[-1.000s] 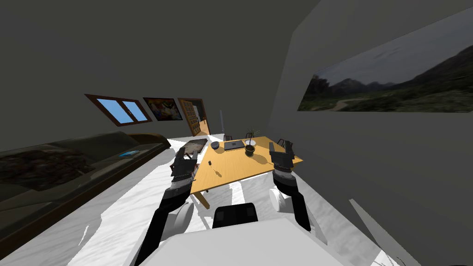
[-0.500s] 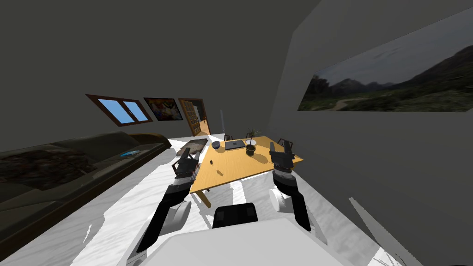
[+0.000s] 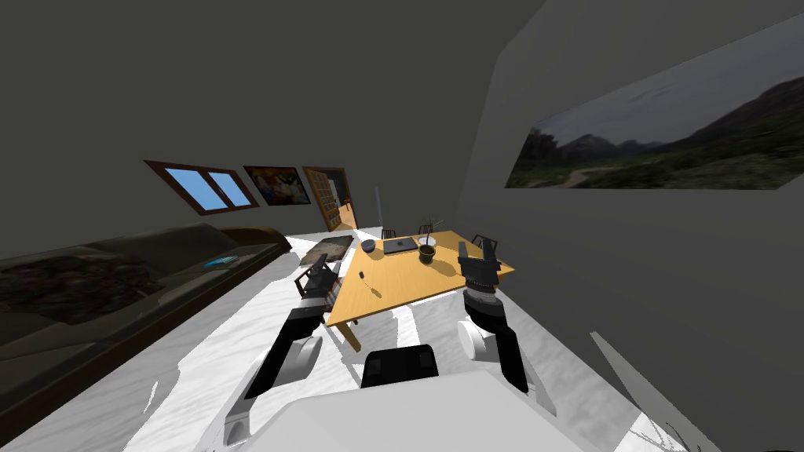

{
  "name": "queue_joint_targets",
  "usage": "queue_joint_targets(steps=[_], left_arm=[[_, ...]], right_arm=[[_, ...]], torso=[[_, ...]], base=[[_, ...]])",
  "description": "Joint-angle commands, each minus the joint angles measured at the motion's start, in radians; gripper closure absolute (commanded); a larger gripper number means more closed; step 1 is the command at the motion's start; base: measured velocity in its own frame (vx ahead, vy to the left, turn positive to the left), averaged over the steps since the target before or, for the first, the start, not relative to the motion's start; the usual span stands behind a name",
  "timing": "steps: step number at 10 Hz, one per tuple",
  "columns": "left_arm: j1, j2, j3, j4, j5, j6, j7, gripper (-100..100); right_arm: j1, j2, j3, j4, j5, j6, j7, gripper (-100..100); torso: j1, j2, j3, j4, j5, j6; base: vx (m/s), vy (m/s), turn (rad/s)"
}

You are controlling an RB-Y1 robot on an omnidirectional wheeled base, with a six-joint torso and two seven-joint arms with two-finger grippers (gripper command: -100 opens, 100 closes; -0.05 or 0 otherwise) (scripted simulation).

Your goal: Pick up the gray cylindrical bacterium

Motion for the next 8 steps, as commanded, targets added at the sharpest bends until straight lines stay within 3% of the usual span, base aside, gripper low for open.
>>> queue_joint_targets(steps=[1,5,8], left_arm=[[-0.03,0.024,0.025,0.05,0.01,0.035,0.041,-100],[-0.071,0.043,0.054,0.123,0.021,0.082,0.083,-100],[-0.138,0.061,0.1,0.229,0.039,0.156,0.143,-100]], right_arm=[[0.0,0.0,0.0,0.0,0.0,0.0,0.0,0],[0.0,0.0,0.0,0.0,0.0,0.0,0.0,0],[0.0,0.0,0.0,0.0,0.0,0.0,0.0,0]], torso=[[0.0,0.0,0.0,0.0,0.0,0.0],[-0.001,0.0,0.0,0.0,0.0,0.0],[-0.001,0.0,0.0,0.0,0.0,0.0]], base=[[-0.027,0.048,-0.02],[-0.02,0.035,-0.018],[-0.021,0.039,-0.041]])
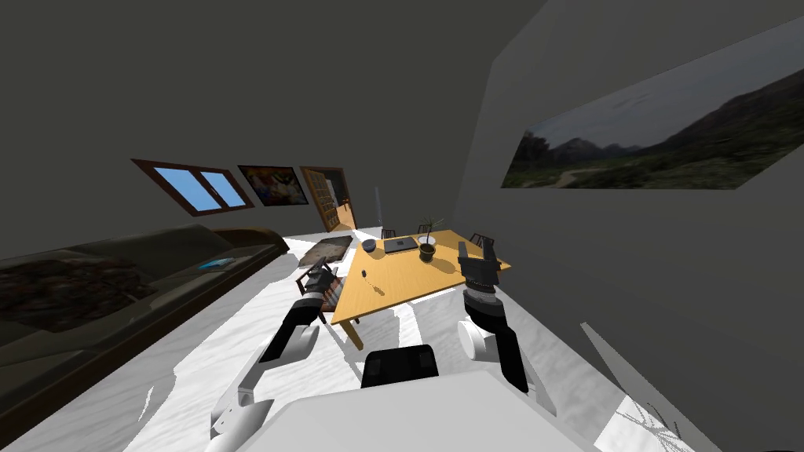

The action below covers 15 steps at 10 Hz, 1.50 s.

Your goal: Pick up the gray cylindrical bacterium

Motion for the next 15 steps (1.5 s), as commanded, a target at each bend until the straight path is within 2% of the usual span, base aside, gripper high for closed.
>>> queue_joint_targets(steps=[1,3,4,6,7,10,11,14,15], left_arm=[[-0.013,0.006,0.011,0.033,0.005,0.017,0.015,-100],[-0.06,0.011,0.043,0.103,0.018,0.069,0.05,-100],[-0.06,0.011,0.043,0.113,0.018,0.069,0.05,-100],[-0.108,0.01,0.075,0.178,0.032,0.122,0.081,-100],[-0.108,0.01,0.075,0.194,0.032,0.122,0.081,-100],[-0.179,0.002,0.122,0.3,0.054,0.2,0.116,-100],[-0.179,0.002,0.122,0.317,0.054,0.201,0.116,-100],[-0.226,-0.007,0.153,0.383,0.068,0.252,0.133,-100],[-0.226,-0.007,0.153,0.397,0.068,0.252,0.133,-100]], right_arm=[[0.0,0.0,0.0,0.0,0.0,0.0,0.0,0],[0.0,0.0,0.0,0.0,0.0,0.0,0.0,0],[0.0,0.0,0.0,0.0,0.0,0.0,0.0,0],[0.0,0.0,0.0,0.0,0.0,0.0,0.0,0],[0.0,0.0,0.0,0.0,0.0,0.0,0.0,0],[0.0,0.0,0.0,0.0,0.0,0.0,0.0,0],[0.0,0.0,0.0,0.0,0.0,0.0,0.0,0],[0.0,0.0,0.0,0.0,0.0,0.0,0.0,0],[0.0,0.0,0.0,0.0,0.0,0.0,0.0,0]], torso=[[0.0,0.0,0.0,0.0,0.0,0.0],[-0.001,-0.001,0.0,0.0,0.0,0.0],[-0.002,-0.001,0.0,0.0,0.0,0.0],[-0.002,-0.001,0.0,0.0,0.0,0.0],[-0.002,-0.001,0.0,0.0,0.0,0.0],[-0.003,-0.001,-0.001,0.0,-0.001,0.0],[-0.002,-0.001,-0.001,0.0,-0.001,0.0],[-0.003,-0.001,-0.001,0.0,-0.001,0.0],[-0.003,-0.001,-0.001,0.0,-0.001,0.0]], base=[[-0.011,0.038,-0.033],[-0.011,0.024,-0.061],[-0.014,0.022,-0.023],[-0.013,0.022,-0.068],[-0.009,0.017,-0.039],[-0.006,0.015,-0.094],[-0.004,0.014,-0.035],[-0.001,0.007,-0.059],[0.0,0.007,-0.037]])
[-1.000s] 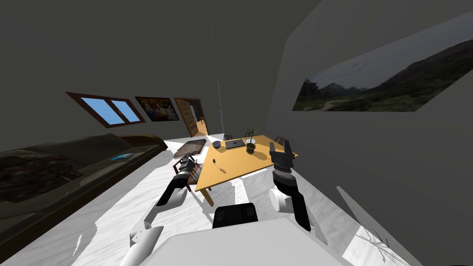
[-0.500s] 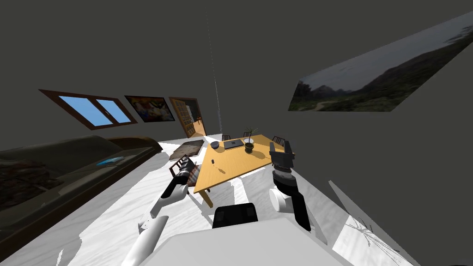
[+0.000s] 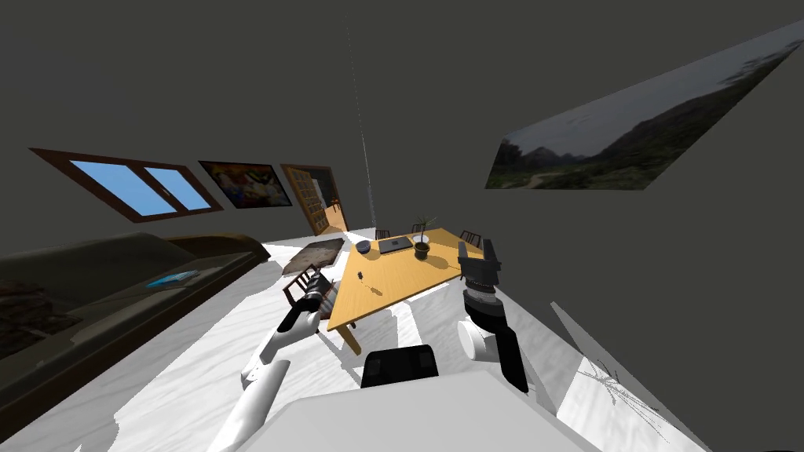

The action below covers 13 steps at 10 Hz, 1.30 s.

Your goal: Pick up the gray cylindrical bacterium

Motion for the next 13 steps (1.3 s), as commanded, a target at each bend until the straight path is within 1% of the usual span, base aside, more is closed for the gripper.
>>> queue_joint_targets(steps=[1,2,3,4,5,8,11,12,13], left_arm=[[-0.029,-0.006,0.018,0.05,0.008,0.03,0.007,-100],[-0.051,-0.012,0.032,0.076,0.015,0.054,0.012,-100],[-0.051,-0.012,0.032,0.091,0.015,0.054,0.012,-100],[-0.072,-0.019,0.047,0.115,0.022,0.077,0.016,-100],[-0.072,-0.019,0.047,0.128,0.022,0.077,0.016,-100],[-0.131,-0.042,0.085,0.232,0.042,0.142,0.021,-100],[-0.182,-0.067,0.118,0.322,0.059,0.197,0.019,-100],[-0.182,-0.067,0.118,0.322,0.059,0.197,0.019,-100],[-0.197,-0.075,0.127,0.347,0.064,0.213,0.017,-100]], right_arm=[[0.0,0.0,0.0,0.0,0.0,0.0,0.0,0],[0.0,0.0,0.0,0.0,0.0,0.0,0.0,0],[0.0,0.0,0.0,0.0,0.0,0.0,0.0,0],[0.0,0.0,0.0,0.0,0.0,0.0,0.0,0],[0.0,0.0,0.0,0.0,0.0,0.0,0.0,0],[0.0,0.0,0.0,0.0,0.0,0.0,0.0,0],[0.0,0.0,0.0,0.0,0.0,0.0,0.0,0],[0.0,0.0,0.0,0.0,0.0,0.0,0.0,0],[0.0,0.0,0.0,0.0,0.0,0.0,0.0,0]], torso=[[0.0,0.0,0.0,0.0,0.0,0.0],[0.0,0.0,0.0,0.0,0.0,0.0],[0.0,0.0,0.0,0.0,0.0,0.0],[0.0,0.0,0.0,0.0,0.0,0.0],[0.0,0.0,0.0,0.0,0.0,0.0],[0.0,-0.001,0.0,0.0,0.0,0.0],[-0.001,-0.001,-0.001,0.0,0.0,0.0],[-0.001,-0.001,-0.001,0.0,0.0,0.0],[-0.001,-0.001,-0.001,0.0,0.0,0.0]], base=[[0.0,0.005,-0.087],[0.003,0.008,-0.124],[0.004,0.008,-0.036],[0.003,0.004,-0.078],[0.003,0.003,-0.047],[0.01,0.0,-0.118],[0.02,-0.006,-0.115],[0.014,-0.003,-0.036],[0.014,-0.005,-0.051]])
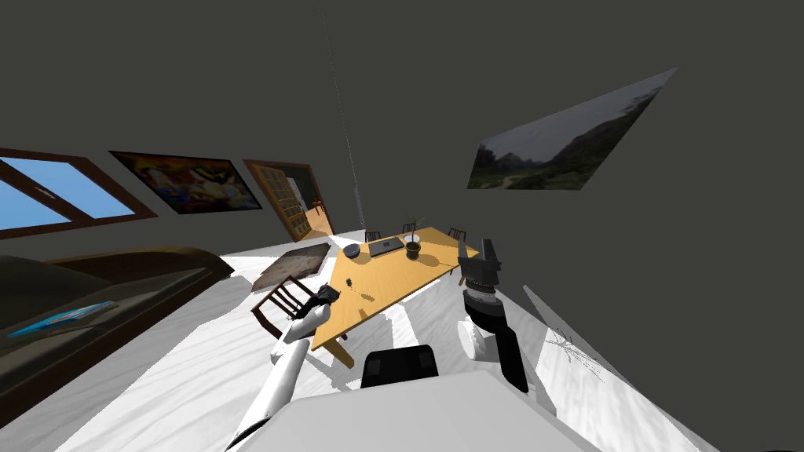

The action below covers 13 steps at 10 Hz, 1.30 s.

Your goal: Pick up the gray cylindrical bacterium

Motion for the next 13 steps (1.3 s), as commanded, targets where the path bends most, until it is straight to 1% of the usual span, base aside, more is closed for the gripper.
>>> queue_joint_targets(steps=[1,4,5,6,7,8,9,10,13], left_arm=[[-0.021,-0.012,0.013,0.037,0.007,0.021,-0.002,-100],[-0.059,-0.035,0.035,0.1,0.019,0.06,-0.008,-100],[-0.056,-0.029,0.032,0.092,0.013,0.047,-0.006,-100],[-0.057,-0.03,0.032,0.094,0.014,0.05,-0.007,0],[-0.048,-0.04,0.029,0.11,0.016,0.022,-0.012,-100],[-0.043,-0.044,0.027,0.118,0.018,0.007,-0.014,-100],[-0.045,-0.038,0.026,0.116,0.021,0.017,-0.013,-100],[-0.045,-0.039,0.026,0.118,0.022,0.012,-0.014,100],[-0.045,-0.039,0.025,0.118,0.022,0.013,-0.014,100]], right_arm=[[0.0,0.0,0.0,0.0,0.0,0.0,0.0,0],[0.0,0.0,0.0,0.0,0.0,0.0,0.0,0],[0.0,0.0,0.0,0.0,0.0,0.0,0.0,0],[0.0,0.0,0.0,0.0,0.0,0.0,0.0,0],[0.0,0.0,0.0,0.0,0.0,0.0,0.0,0],[0.0,0.0,0.0,0.0,0.0,0.0,0.0,0],[0.0,0.0,0.0,0.0,0.0,0.0,0.0,0],[0.0,0.0,0.0,0.0,0.0,0.0,0.0,0],[0.0,0.0,0.0,0.0,0.0,0.0,0.0,0]], torso=[[0.0,0.0,0.0,0.0,0.0,0.0],[0.0,-0.001,-0.001,0.0,0.0,0.0],[-0.001,-0.002,-0.001,0.0,0.0,0.0],[0.0,-0.001,0.0,0.0,0.0,-0.001],[0.0,0.001,0.0,0.0,0.0,0.0],[0.003,-0.003,-0.001,0.0,0.0,-0.001],[0.005,-0.005,-0.003,-0.001,0.001,-0.001],[0.003,-0.003,-0.002,-0.001,0.001,-0.001],[0.001,0.001,0.001,0.0,0.0,-0.001]], base=[[0.021,-0.009,-0.111],[0.033,-0.008,-0.107],[0.021,-0.004,-0.024],[0.0,0.0,0.0],[0.081,0.051,-0.01],[0.112,0.079,-0.015],[0.045,0.034,-0.006],[0.006,0.003,-0.008],[0.0,0.0,0.0]])
